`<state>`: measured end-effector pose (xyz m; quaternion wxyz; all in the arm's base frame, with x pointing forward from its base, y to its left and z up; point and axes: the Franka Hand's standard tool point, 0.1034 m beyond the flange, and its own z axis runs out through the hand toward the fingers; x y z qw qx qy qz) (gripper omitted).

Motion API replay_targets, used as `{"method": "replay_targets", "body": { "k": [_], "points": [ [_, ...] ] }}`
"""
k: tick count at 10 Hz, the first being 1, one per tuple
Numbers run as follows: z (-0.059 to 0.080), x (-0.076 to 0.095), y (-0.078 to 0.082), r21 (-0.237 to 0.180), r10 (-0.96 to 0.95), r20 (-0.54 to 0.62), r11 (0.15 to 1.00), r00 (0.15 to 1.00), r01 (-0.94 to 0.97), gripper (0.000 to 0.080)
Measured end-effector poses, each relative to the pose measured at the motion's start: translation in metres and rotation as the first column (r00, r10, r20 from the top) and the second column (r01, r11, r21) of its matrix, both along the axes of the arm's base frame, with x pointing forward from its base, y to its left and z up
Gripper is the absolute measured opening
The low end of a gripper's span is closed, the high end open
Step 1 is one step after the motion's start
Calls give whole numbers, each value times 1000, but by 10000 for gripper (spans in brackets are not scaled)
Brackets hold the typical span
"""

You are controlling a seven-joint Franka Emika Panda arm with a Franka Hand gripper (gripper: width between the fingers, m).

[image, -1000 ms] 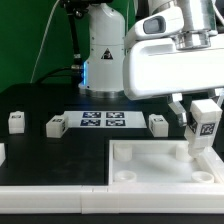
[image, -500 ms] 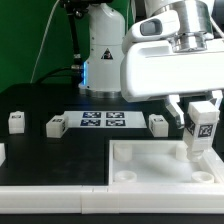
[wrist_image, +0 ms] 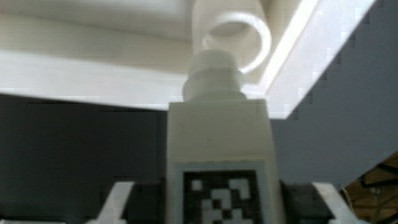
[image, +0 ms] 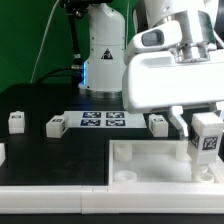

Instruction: Assemble one leg

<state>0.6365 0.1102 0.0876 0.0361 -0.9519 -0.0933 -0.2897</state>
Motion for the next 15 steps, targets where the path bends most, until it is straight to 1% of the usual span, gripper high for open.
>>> {"method": "replay_targets", "body": {
  "k": [1, 4, 6, 10, 11, 15],
  "points": [
    [-2, 1, -1, 0, -6, 36, 1000, 999, 6, 290],
    [-4, 0, 4, 1, -1, 36, 1000, 999, 1, 290],
    [-4, -3, 4, 0, -3, 55, 1000, 999, 3, 290],
    [-5, -4, 7, 0, 2, 45, 1000, 999, -2, 290],
    [-11, -8, 10, 4, -2, 30, 1000, 1000, 2, 290],
    [-14, -11, 9, 7, -19, 21, 1000, 1000, 19, 290]
  ]
}}
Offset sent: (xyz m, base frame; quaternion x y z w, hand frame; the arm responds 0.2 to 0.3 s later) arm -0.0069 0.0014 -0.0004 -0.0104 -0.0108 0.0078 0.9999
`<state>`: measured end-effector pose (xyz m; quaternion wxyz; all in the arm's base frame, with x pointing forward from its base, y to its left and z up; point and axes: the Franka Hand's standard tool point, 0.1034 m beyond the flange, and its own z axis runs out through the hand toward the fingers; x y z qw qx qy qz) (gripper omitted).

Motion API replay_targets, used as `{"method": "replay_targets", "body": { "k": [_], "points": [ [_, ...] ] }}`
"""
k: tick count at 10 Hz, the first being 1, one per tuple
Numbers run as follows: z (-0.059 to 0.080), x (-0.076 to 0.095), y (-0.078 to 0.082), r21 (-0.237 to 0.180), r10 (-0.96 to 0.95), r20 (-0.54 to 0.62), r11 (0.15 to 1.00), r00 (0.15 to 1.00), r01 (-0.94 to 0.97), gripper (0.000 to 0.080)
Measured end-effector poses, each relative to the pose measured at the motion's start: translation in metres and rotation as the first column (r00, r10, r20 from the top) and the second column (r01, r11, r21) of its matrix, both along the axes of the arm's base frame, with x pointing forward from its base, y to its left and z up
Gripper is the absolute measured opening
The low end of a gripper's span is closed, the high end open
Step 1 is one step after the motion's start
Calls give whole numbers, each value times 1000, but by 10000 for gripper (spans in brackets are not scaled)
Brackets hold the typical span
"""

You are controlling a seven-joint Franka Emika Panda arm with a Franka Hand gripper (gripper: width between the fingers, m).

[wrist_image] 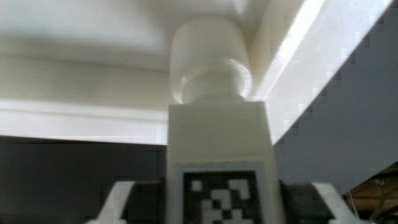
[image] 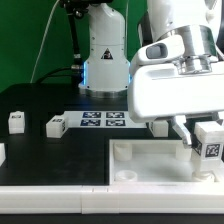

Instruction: Assemble one leg

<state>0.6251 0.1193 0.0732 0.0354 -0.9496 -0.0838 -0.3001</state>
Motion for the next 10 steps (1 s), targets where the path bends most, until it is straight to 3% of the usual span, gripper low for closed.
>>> {"method": "replay_targets", "body": {
  "k": [6, 7, 8, 9, 10],
  "points": [
    [-4, 0, 0, 0, 0, -4, 1000, 1000, 0, 290],
    [-6, -2, 0, 0, 2, -12, 1000, 1000, -2, 381],
    [-6, -2, 0, 0, 2, -13, 1000, 1000, -2, 528],
    [-6, -2, 0, -1, 2, -13, 1000, 1000, -2, 528],
    [-6, -2, 0, -1, 2, -13, 1000, 1000, -2, 626]
  ]
}}
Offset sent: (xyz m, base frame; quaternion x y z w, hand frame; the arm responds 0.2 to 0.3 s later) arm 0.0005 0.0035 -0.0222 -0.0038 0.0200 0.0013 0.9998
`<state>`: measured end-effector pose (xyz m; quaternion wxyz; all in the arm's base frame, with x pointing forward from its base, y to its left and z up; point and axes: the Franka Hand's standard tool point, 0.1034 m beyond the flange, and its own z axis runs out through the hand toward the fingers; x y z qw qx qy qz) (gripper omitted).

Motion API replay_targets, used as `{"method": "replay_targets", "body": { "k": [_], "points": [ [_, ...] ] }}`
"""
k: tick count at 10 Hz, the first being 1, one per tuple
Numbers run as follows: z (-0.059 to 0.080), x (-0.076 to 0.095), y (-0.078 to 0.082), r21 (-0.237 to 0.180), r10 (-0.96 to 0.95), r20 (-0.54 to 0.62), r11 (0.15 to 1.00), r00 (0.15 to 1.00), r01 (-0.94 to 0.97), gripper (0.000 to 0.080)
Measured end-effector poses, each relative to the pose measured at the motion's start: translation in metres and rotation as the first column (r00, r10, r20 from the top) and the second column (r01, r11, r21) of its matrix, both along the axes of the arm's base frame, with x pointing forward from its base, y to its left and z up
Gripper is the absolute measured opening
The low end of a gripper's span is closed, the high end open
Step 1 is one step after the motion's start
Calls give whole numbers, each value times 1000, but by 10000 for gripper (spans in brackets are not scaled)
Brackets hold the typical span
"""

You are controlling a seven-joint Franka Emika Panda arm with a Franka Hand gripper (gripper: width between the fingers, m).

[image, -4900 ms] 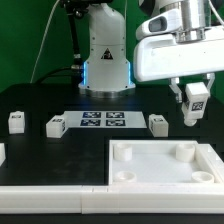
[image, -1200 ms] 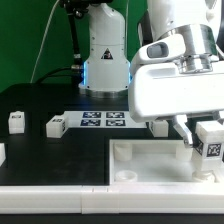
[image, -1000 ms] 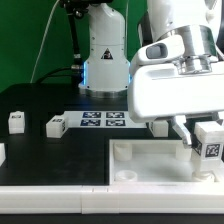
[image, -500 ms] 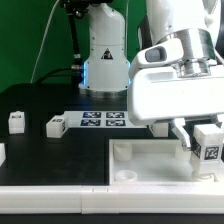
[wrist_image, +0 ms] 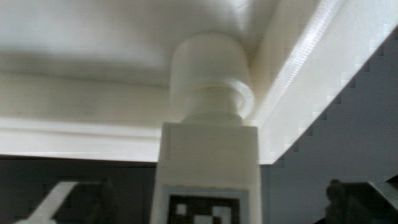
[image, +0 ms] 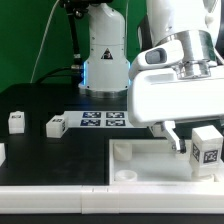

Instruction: Assemble one leg

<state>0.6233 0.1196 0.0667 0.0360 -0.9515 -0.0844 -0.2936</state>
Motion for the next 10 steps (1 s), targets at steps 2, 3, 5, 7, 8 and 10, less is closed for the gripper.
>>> {"method": "replay_targets", "body": {
  "k": [2, 3, 5, 7, 8, 10],
  "points": [
    [0, 0, 0, 0, 0, 0, 1000, 1000, 0, 646],
    [0, 0, 0, 0, 0, 0, 1000, 1000, 0, 646],
    [3, 2, 0, 1, 3, -17, 1000, 1000, -3, 649],
    [25, 8, 3, 6, 11, -28, 1000, 1000, -11, 649],
    [33, 11, 2, 9, 15, -51, 1000, 999, -15, 649],
    [37, 15, 3, 13, 20, -82, 1000, 996, -19, 649]
  ]
}}
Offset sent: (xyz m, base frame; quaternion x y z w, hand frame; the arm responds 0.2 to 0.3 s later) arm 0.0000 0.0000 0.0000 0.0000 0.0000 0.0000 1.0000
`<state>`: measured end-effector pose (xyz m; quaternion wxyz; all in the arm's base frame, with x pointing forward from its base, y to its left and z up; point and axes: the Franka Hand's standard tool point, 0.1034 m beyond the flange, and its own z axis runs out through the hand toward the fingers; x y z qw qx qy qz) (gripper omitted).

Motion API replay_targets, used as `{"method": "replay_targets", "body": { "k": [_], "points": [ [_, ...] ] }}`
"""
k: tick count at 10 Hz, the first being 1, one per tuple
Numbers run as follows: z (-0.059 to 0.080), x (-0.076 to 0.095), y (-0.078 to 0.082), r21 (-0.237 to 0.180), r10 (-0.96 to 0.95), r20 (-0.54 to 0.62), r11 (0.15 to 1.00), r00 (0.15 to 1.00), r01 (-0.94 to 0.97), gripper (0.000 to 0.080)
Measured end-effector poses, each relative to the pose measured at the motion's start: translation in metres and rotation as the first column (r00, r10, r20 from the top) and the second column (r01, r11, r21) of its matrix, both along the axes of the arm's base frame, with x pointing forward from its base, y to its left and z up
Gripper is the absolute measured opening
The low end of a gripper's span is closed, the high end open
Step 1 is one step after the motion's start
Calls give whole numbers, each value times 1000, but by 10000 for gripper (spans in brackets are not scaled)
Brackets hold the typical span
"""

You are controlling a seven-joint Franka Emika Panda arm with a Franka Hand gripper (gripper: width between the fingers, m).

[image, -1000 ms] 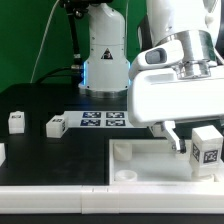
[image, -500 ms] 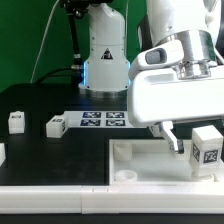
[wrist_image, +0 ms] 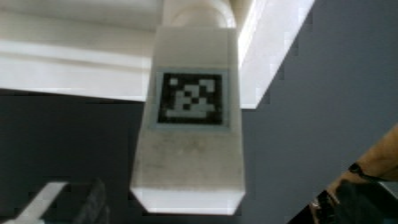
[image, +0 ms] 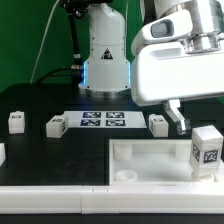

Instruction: Assemble one leg

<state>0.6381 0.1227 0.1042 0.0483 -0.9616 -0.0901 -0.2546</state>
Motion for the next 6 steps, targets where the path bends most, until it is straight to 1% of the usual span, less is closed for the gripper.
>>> {"method": "replay_targets", "body": {
  "k": [1, 2, 3, 4, 5, 6],
  "points": [
    [-3, -1, 0, 0, 1, -9, 1000, 1000, -1, 649],
    [-8, -10, 7, 11, 16, -155, 1000, 988, -15, 649],
    [-8, -8, 3, 8, 37, -227, 999, 973, -36, 649],
    [-13, -5, -7, 6, 38, -281, 999, 959, -38, 649],
    [-16, -9, -10, 8, 52, -383, 999, 922, -53, 649],
    [-13, -5, -14, 8, 61, -442, 998, 895, -64, 649]
  ]
}}
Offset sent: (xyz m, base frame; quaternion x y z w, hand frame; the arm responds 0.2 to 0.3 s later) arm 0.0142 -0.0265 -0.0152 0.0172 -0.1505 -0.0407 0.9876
